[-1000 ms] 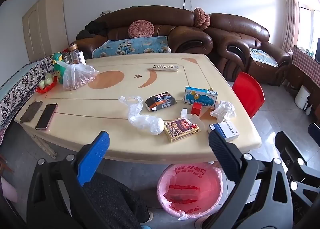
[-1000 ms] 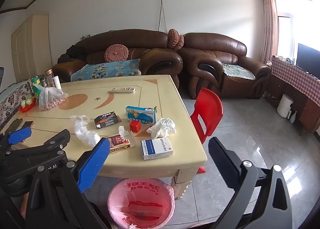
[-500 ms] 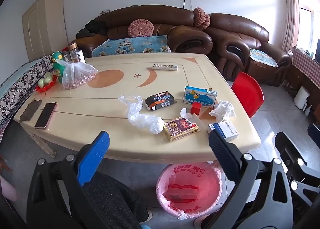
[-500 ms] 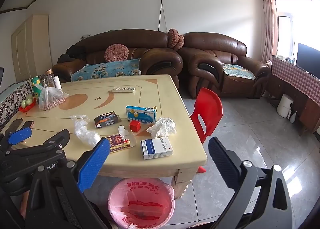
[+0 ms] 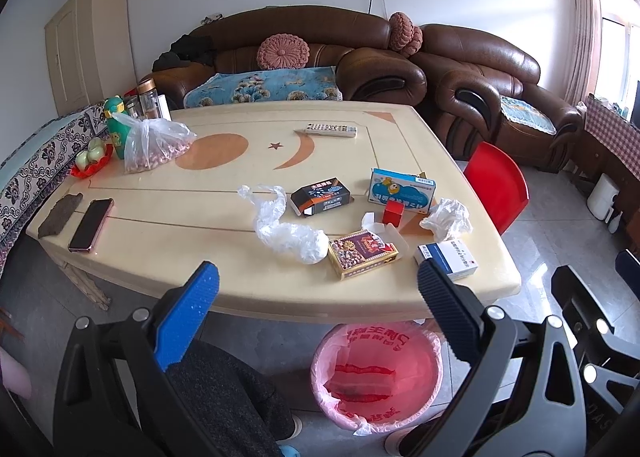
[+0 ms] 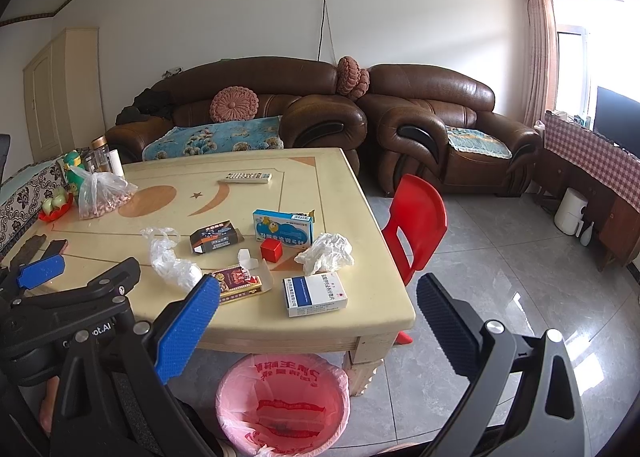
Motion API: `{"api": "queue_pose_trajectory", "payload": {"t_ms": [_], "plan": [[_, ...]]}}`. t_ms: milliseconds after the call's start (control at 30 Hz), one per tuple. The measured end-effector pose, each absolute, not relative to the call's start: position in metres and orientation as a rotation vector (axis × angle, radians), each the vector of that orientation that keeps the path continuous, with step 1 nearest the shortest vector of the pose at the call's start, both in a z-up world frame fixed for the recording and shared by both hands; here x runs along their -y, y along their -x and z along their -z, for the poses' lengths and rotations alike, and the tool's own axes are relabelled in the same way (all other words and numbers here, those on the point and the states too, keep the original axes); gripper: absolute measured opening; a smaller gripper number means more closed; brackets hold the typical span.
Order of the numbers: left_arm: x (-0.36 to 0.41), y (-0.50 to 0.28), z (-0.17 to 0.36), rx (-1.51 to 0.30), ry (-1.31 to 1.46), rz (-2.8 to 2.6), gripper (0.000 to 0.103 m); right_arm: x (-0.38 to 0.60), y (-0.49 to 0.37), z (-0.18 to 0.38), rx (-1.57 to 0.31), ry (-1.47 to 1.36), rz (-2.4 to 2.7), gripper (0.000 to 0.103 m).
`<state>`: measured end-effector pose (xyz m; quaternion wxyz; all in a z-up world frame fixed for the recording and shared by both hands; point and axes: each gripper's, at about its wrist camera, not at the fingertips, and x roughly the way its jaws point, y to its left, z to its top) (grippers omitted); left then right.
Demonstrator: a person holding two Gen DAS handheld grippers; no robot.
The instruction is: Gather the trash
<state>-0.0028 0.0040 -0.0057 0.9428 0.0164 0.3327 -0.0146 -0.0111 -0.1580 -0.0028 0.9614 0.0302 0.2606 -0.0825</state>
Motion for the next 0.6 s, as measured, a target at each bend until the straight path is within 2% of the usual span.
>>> {"api": "queue_pose_trajectory", "payload": {"t_ms": [600], "plan": [[-0.0049,0.0006,0.005,-0.686,-0.026,0.032,0.097,0.1547,0.01,0.004,-0.533,-0.061,0.164,0.097]]}}
